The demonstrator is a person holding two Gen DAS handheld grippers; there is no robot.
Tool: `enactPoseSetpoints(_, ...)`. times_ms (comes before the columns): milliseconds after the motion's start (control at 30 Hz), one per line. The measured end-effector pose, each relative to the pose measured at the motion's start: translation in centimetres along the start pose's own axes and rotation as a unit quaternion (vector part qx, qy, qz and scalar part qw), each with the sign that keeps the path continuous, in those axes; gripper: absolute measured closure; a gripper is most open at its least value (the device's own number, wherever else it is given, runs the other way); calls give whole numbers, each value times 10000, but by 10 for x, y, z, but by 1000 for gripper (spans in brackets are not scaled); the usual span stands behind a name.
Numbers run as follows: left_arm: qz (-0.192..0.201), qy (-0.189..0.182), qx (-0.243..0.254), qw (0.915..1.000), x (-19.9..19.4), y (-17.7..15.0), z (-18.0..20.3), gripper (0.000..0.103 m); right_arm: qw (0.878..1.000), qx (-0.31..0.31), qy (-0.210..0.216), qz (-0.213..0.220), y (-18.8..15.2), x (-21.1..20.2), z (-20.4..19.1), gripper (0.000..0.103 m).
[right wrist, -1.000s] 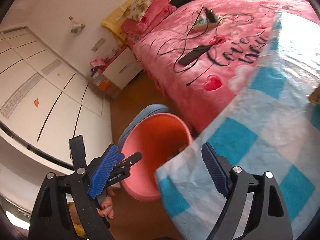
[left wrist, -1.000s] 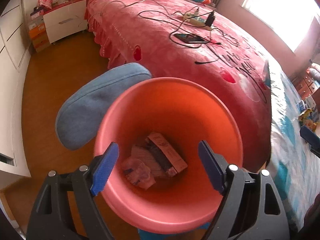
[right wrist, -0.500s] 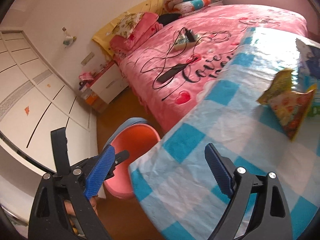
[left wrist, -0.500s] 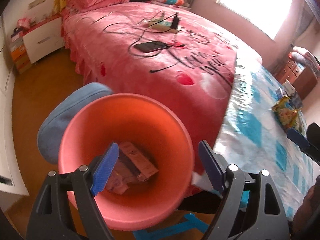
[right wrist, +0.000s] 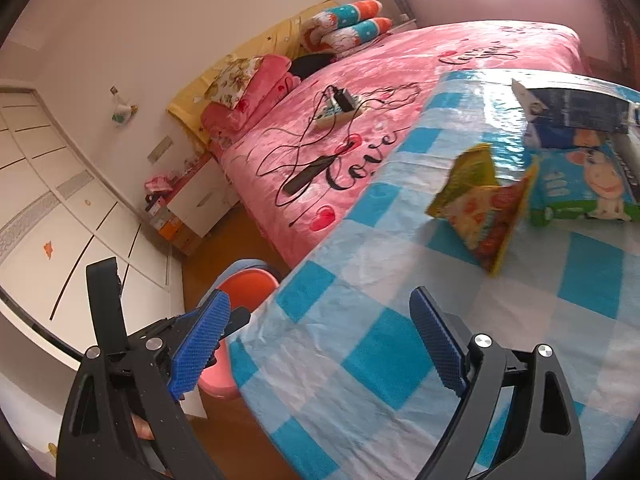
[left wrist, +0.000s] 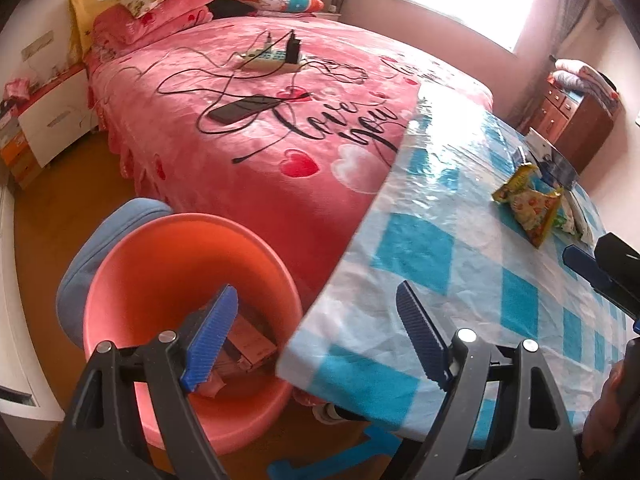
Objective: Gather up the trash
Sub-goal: 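Bring both tools back over the table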
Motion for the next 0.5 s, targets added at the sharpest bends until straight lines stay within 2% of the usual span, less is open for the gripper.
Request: enactPoseSetpoints(500, 43, -263, 589, 9979, -4, 9, 70, 21, 9980, 349, -370, 381, 0, -48, 56, 13)
Point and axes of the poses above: each gripper's, at about its wrist camera, not at the fingertips, and x roughly the way its jaws point, z to its right, y to its top, the point moved 8 cm from there along x, roughly the way its jaws point, and after that the axes turned 2 degrees about -y, right-handed, at the moved point
